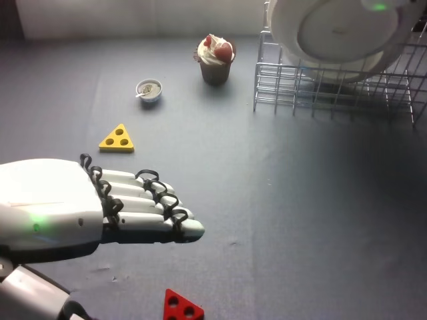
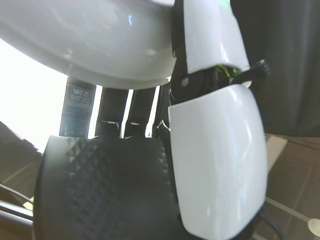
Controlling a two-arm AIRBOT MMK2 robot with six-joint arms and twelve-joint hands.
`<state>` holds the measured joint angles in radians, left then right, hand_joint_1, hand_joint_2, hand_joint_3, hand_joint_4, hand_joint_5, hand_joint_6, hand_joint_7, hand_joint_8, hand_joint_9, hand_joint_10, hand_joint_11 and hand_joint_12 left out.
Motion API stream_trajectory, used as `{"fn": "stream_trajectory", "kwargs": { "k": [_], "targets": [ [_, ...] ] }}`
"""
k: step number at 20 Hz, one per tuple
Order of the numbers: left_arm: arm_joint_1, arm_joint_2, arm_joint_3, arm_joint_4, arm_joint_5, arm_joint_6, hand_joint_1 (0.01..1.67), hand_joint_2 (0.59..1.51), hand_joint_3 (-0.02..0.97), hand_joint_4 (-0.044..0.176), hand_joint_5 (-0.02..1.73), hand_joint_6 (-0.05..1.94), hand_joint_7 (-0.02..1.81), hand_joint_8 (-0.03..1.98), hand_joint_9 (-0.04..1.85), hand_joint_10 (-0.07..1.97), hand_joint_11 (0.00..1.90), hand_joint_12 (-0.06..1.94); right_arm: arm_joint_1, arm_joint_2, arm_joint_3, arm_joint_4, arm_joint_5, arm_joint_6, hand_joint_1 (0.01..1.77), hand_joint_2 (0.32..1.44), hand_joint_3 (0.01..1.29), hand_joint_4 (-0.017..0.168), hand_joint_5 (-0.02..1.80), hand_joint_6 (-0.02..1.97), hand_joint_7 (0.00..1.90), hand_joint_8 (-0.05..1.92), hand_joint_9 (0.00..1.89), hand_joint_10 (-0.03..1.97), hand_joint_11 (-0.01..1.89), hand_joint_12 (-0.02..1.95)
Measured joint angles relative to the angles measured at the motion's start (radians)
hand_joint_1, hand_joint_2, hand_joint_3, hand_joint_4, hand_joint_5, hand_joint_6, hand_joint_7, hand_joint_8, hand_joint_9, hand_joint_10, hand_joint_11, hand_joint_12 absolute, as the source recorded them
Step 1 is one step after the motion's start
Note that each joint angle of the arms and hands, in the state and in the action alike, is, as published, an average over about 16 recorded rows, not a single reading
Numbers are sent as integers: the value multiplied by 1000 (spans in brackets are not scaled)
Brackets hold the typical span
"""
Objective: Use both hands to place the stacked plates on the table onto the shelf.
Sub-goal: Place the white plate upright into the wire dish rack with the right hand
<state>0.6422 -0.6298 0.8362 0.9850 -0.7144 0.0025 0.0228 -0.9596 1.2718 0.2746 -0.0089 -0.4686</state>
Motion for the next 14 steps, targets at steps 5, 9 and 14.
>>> {"fn": "stream_trajectory", "kwargs": {
  "k": [5, 9, 14],
  "targets": [
    [-7, -8, -13, -3, 11, 0, 91, 968, -7, -2, 140, 11, 183, 1, 190, 4, 182, 19, -18, -6, 21, 19, -9, 0, 1472, 924, 14, -8, 990, 763, 1239, 343, 1208, 504, 1084, 860],
    [-13, -12, -23, -5, 18, 0, 91, 968, -7, -2, 139, 11, 184, 1, 194, 4, 183, 19, -32, -10, 31, 27, -15, 0, 1470, 927, 14, -8, 1005, 733, 1249, 341, 1210, 509, 1099, 740],
    [-16, -15, -36, -7, 22, 0, 92, 968, -7, -3, 142, 12, 184, 1, 194, 4, 183, 20, -49, -13, 39, 29, -15, 3, 1469, 934, 14, -8, 994, 757, 1217, 424, 1201, 543, 1052, 984]
  ]
}}
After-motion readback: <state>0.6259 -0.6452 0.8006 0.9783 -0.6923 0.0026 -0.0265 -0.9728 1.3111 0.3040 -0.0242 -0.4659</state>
